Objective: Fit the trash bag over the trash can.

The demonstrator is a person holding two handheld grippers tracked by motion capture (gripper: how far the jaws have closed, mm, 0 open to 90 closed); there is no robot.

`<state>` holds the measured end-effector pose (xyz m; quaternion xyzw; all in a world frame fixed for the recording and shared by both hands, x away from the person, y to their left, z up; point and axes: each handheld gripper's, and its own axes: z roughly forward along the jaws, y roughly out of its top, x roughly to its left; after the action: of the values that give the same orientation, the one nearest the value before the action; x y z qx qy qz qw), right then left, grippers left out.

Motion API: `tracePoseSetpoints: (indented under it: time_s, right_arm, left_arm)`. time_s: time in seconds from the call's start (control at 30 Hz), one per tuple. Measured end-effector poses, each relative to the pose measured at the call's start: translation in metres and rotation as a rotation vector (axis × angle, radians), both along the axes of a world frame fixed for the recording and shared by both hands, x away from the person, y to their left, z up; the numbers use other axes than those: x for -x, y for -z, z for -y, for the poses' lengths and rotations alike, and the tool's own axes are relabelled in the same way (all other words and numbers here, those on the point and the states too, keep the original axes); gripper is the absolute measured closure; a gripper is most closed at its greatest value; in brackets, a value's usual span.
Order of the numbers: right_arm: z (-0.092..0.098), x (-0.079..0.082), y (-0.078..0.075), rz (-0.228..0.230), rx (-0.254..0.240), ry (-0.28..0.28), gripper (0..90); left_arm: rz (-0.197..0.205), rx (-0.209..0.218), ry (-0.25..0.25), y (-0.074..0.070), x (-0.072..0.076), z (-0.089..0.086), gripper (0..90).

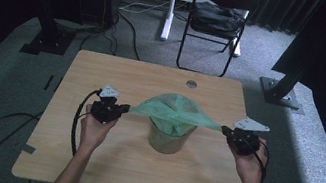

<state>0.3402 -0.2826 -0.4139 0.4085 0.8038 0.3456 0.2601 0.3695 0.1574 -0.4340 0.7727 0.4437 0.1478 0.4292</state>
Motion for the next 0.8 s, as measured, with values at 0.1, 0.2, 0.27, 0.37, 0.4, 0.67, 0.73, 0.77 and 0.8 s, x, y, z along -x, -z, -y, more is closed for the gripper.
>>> tracePoseSetpoints:
  time_s: [0.1,0.2,0.27,0.37,0.4,0.67,0.73,0.77,0.8]
  right_arm:
    - [-0.001,0.001,-0.001,0.010,-0.003,-0.007,80.3]
    - [-0.003,0.004,-0.007,0.037,-0.028,-0.030,71.4]
    - [-0.006,0.006,-0.012,0.055,-0.037,-0.041,68.0]
    - [-0.009,0.009,-0.020,0.072,-0.059,-0.076,64.7]
    - [-0.010,0.010,-0.022,0.081,-0.073,-0.092,64.1]
    - [-0.035,0.009,-0.028,0.095,-0.079,-0.196,61.0]
    - [-0.043,0.007,-0.027,0.087,-0.072,-0.222,61.0]
    - [-0.049,0.004,-0.025,0.077,-0.060,-0.231,61.0]
    - [-0.049,0.004,-0.025,0.077,-0.060,-0.231,61.0]
  left_arm:
    - [0.036,0.000,0.013,-0.004,0.004,0.001,83.9]
    - [0.063,-0.001,0.024,-0.012,0.009,0.003,74.2]
    - [0.084,0.006,0.042,-0.017,0.013,0.004,68.6]
    - [0.106,0.012,0.056,-0.024,0.018,0.005,62.9]
    - [0.112,0.013,0.064,-0.026,0.019,0.006,61.1]
    - [0.132,-0.006,0.123,-0.031,0.019,0.025,53.1]
    - [0.127,-0.015,0.134,-0.029,0.018,0.030,52.3]
    - [0.126,-0.023,0.137,-0.028,0.017,0.032,51.4]
    - [0.123,-0.030,0.135,-0.027,0.017,0.035,51.4]
